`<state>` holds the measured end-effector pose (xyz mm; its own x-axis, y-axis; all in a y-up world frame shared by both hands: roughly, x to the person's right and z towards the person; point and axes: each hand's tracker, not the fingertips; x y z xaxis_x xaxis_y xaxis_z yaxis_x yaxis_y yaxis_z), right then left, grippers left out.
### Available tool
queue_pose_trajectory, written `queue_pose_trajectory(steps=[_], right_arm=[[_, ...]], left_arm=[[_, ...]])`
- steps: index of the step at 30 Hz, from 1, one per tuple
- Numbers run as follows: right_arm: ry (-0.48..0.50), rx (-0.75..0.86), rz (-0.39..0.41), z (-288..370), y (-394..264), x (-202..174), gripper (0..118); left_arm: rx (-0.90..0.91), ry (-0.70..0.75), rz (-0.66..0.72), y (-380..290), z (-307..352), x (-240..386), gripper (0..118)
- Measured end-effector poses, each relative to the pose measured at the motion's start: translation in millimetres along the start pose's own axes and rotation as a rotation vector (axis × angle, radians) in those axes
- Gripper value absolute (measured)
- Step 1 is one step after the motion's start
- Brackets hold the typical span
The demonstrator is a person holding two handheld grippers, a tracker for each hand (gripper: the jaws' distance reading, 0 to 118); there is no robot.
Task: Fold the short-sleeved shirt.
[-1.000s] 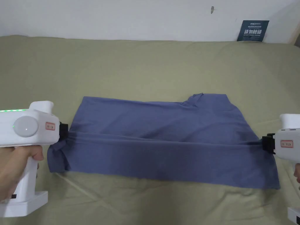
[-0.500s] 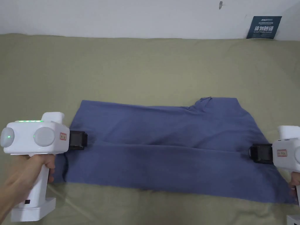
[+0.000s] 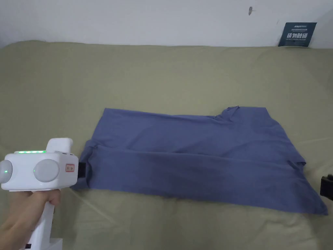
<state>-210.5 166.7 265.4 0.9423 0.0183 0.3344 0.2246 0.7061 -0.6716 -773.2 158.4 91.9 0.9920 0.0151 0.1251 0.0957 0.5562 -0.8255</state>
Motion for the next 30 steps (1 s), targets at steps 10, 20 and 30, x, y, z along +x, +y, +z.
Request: queue_pose_trajectory(steps=[10, 20, 30], right_arm=[[0.000, -0.051, -0.014, -7, -17, 1, 9], [0.003, -0.129, 0.020, -44, -5, -14, 106], [0.036, -0.113, -0.010, -31, -14, -16, 13]], left_arm=[[-0.065, 0.042, -0.016, -4, -26, 1, 84], [-0.042, 0.003, -0.057, -3, -26, 21, 12], [-0.017, 0.019, -0.030, -4, 0, 23, 12]])
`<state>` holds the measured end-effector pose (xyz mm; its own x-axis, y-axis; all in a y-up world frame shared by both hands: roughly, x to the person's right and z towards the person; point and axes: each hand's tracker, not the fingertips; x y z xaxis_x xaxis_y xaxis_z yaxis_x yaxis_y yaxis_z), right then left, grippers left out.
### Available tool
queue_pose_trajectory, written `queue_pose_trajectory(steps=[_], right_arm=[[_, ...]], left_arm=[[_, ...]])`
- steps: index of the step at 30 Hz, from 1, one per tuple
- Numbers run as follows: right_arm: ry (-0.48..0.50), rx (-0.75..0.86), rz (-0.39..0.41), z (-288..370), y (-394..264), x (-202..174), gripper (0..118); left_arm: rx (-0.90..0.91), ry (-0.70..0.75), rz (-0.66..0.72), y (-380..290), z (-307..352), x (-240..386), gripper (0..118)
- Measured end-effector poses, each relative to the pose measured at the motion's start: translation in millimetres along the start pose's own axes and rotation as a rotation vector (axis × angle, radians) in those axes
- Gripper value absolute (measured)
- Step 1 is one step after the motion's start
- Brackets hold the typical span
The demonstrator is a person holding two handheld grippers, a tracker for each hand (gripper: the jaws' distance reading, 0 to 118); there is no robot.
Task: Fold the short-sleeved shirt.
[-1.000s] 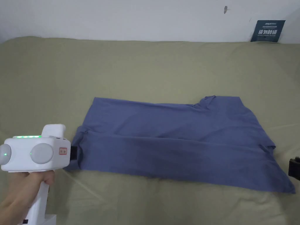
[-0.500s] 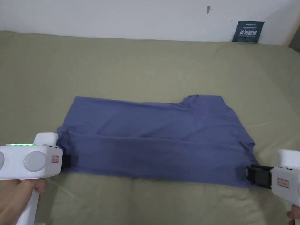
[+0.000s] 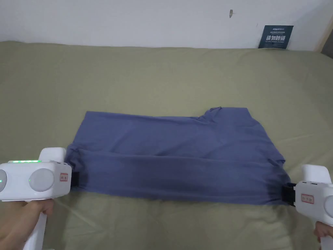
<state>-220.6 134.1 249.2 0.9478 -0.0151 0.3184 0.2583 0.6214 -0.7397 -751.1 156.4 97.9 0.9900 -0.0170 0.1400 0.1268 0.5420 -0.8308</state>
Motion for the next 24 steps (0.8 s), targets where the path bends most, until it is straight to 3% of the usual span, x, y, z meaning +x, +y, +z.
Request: queue_pose_trajectory(steps=[16, 22, 23, 24], right_arm=[[0.037, -0.002, 0.015, 78, -60, 7, 12], [0.041, -0.018, 0.026, 72, -74, 9, 13], [0.041, -0.015, 0.030, 67, -74, 8, 20], [0.044, -0.012, 0.036, 65, -72, 7, 38]], left_arm=[[0.008, -0.003, 0.047, -82, 70, -27, 12], [-0.017, -0.003, 0.049, -101, 66, -34, 12], [-0.018, -0.003, 0.049, -101, 63, -34, 13], [-0.018, -0.003, 0.047, -99, 60, -33, 22]])
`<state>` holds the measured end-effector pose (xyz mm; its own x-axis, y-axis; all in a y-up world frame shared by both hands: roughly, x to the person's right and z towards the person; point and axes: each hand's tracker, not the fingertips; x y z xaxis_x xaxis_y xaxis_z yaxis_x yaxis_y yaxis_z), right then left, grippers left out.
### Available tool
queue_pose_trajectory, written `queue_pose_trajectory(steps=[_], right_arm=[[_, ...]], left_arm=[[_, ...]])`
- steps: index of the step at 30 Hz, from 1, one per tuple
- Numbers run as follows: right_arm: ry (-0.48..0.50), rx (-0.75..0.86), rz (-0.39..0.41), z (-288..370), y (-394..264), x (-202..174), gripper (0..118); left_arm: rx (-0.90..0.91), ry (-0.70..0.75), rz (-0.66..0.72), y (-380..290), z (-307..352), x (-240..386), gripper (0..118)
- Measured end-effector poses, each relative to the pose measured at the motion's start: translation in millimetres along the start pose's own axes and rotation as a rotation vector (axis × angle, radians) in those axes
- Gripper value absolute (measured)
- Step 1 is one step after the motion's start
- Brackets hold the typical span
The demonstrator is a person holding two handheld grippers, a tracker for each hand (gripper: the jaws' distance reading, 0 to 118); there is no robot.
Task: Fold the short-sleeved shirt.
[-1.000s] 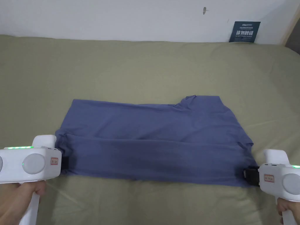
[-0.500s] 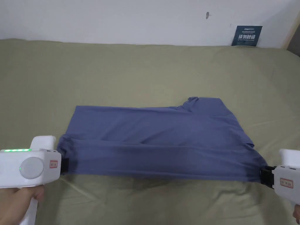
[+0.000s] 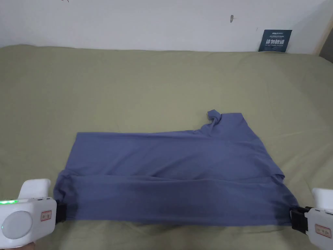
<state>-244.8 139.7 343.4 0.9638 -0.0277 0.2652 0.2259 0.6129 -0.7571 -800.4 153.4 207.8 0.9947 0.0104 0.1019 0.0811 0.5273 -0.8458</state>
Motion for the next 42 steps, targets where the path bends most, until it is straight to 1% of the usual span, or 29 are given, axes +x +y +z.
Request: queue_pose_trajectory(steps=[1, 2, 3, 4, 7, 8, 9, 11, 12, 13, 14, 15, 16, 20, 25, 26, 27, 28, 29, 30, 31, 32, 35, 36, 37, 38, 39, 41, 42], right_arm=[[-0.005, 0.001, 0.002, -1, 1, -1, 68], [-0.014, -0.002, 0.011, -2, 4, -3, 104], [-0.022, -0.008, 0.023, -1, 6, -6, 115], [-0.022, -0.008, 0.027, -1, 8, -7, 115], [-0.013, 0.048, 0.036, 7, 18, -15, 113], [-0.017, 0.056, 0.044, 6, 25, -18, 111], [-0.022, 0.082, 0.045, 4, 32, -22, 104], [-0.018, 0.114, 0.049, 1, 48, -29, 91], [-0.022, 0.128, 0.048, -2, 58, -32, 91], [-0.025, 0.146, 0.042, -4, 68, -34, 66], [-0.005, 0.155, 0.025, -8, 77, -35, 11], [0.009, 0.141, 0.018, -14, 89, -36, 7], [0.014, 0.159, -0.010, -18, 98, -40, 7], [0.002, 0.143, 0.034, -45, 132, -50, 7], [-0.008, 0.119, 0.045, -86, 162, -54, 7], [-0.012, 0.114, 0.046, -93, 169, -55, 7], [-0.012, 0.102, 0.051, -104, 170, -51, 7], [-0.023, 0.091, 0.054, -113, 176, -51, 7], [-0.034, 0.087, 0.057, -119, 180, -51, 7], [-0.036, 0.079, 0.066, -125, 185, -49, 7], [-0.043, 0.076, 0.070, -133, 184, -45, 7], [-0.053, 0.070, 0.078, -139, 188, -42, 7], [-0.077, 0.054, 0.093, -153, 196, -33, 7], [-0.086, 0.046, 0.091, -158, 200, -29, 7], [-0.090, 0.039, 0.088, -162, 205, -25, 7], [-0.089, 0.033, 0.090, -166, 210, -22, 8], [-0.088, 0.028, 0.100, -167, 211, -20, 9], [-0.111, 0.033, 0.124, -174, 219, -18, 20], [-0.118, 0.037, 0.131, -179, 223, -17, 20]], left_arm=[[0.000, -0.003, 0.003, 1, -3, 0, 52], [-0.005, -0.006, 0.007, 3, -6, 0, 101], [-0.005, 0.003, 0.006, 4, -8, 0, 118], [-0.001, 0.008, -0.001, 6, -9, -1, 118], [0.100, 0.037, -0.032, 16, 5, 5, 114], [0.109, 0.042, -0.033, 24, 6, 7, 109], [0.127, 0.055, -0.032, 32, 6, 9, 99], [0.141, 0.042, -0.027, 47, 6, 13, 84], [0.154, 0.044, -0.017, 57, 4, 14, 84], [0.154, 0.034, -0.019, 68, 0, 14, 55], [0.153, 0.033, -0.020, 76, -6, 15, 10], [0.156, 0.034, -0.007, 85, -13, 15, 4], [0.157, 0.035, -0.005, 94, -19, 14, 4], [0.118, 0.018, -0.008, 133, -50, 16, 4], [0.104, 0.047, -0.024, 180, -94, 17, 5], [0.098, 0.047, -0.016, 187, -102, 19, 18], [0.091, 0.051, -0.005, 194, -111, 19, 49], [0.084, 0.054, 0.004, 203, -122, 18, 94], [0.056, 0.068, 0.007, 209, -132, 18, 118], [0.003, 0.098, 0.000, 213, -144, 20, 116], [0.022, 0.137, -0.004, 215, -150, 22, 110], [0.040, 0.169, -0.034, 220, -155, 26, 109], [-0.009, 0.144, -0.024, 227, -177, 29, 108], [-0.009, 0.156, -0.044, 227, -178, 32, 104], [-0.008, 0.152, -0.058, 226, -177, 33, 86], [0.009, 0.140, -0.063, 224, -166, 32, 41], [0.021, 0.084, -0.069, 223, -159, 33, 5], [0.024, -0.020, -0.029, 219, -154, 37, 3], [0.027, 0.017, -0.049, 218, -158, 39, 3]])
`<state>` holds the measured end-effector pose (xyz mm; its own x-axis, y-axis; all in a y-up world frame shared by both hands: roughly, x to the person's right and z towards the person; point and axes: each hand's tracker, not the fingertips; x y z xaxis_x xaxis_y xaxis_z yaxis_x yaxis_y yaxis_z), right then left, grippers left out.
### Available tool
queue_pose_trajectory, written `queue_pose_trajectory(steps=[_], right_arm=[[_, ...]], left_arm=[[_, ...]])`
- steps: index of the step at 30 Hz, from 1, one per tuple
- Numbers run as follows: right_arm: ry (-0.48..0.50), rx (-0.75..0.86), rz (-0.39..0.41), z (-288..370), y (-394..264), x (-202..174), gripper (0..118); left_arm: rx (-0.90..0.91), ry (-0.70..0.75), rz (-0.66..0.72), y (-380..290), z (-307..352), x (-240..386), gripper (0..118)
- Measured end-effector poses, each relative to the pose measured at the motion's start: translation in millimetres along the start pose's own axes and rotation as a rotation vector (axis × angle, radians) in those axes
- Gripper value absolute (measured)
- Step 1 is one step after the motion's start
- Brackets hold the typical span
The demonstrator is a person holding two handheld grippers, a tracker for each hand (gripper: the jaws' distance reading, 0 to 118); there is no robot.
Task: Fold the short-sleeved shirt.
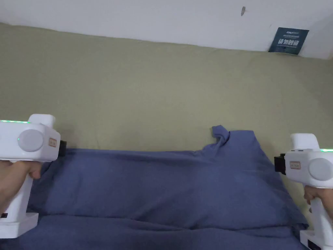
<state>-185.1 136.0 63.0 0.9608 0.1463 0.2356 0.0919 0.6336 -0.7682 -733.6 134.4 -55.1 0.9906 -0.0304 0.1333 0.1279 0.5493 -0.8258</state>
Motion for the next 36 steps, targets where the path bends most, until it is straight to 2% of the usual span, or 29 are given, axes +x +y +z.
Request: queue_pose_trajectory(steps=[1, 2, 3, 4, 8, 9, 10, 11, 12, 13, 14, 15, 17, 21, 28, 36], right_arm=[[-0.002, -0.002, 0.000, -2, 1, 1, 45], [-0.001, -0.023, -0.008, -9, 6, 1, 87], [0.018, -0.077, -0.021, -17, 8, 1, 110], [0.030, -0.100, -0.023, -24, 10, 1, 117], [0.011, -0.156, 0.036, -46, 8, -12, 112], [0.016, -0.142, 0.026, -48, 5, -13, 111], [0.025, -0.139, 0.007, -43, 7, -11, 104], [0.068, -0.136, -0.032, -37, 9, -9, 82], [0.162, -0.137, -0.047, -30, 10, -7, 65], [0.119, -0.123, -0.017, -22, 10, -6, 29], [0.134, -0.090, 0.013, -12, 10, -7, 9], [0.180, -0.087, 0.012, -5, 11, -5, 9], [0.144, -0.036, -0.026, 11, 9, -3, 9], [0.158, 0.042, -0.090, 54, 2, 6, 9], [0.172, 0.118, -0.099, 134, -34, 17, 9], [0.209, 0.167, -0.128, 209, -114, 26, 9]], left_arm=[[-0.012, 0.025, -0.051, -1, -3, 4, 3], [-0.005, 0.040, -0.083, -3, -7, 6, 3], [0.005, 0.052, -0.093, -5, -9, 6, 3], [-0.002, 0.044, -0.075, -4, -11, 7, 3], [0.004, 0.045, -0.059, -3, -10, 5, 3], [0.006, 0.046, -0.061, -4, -10, 6, 3], [0.008, 0.047, -0.061, -4, -10, 6, 3], [0.010, 0.048, -0.058, -4, -9, 6, 3], [0.014, 0.048, -0.060, -4, -6, 6, 3], [0.018, 0.047, -0.060, -4, -4, 6, 3], [0.017, 0.042, -0.059, -4, -1, 5, 3], [0.017, 0.032, -0.048, -5, 4, 3, 3], [0.038, 0.025, -0.028, -6, 19, 0, 3], [0.093, -0.023, 0.017, -11, 57, -12, 3], [0.152, -0.035, -0.010, -49, 126, -28, 3], [0.168, -0.054, -0.012, -128, 176, -48, 3]])
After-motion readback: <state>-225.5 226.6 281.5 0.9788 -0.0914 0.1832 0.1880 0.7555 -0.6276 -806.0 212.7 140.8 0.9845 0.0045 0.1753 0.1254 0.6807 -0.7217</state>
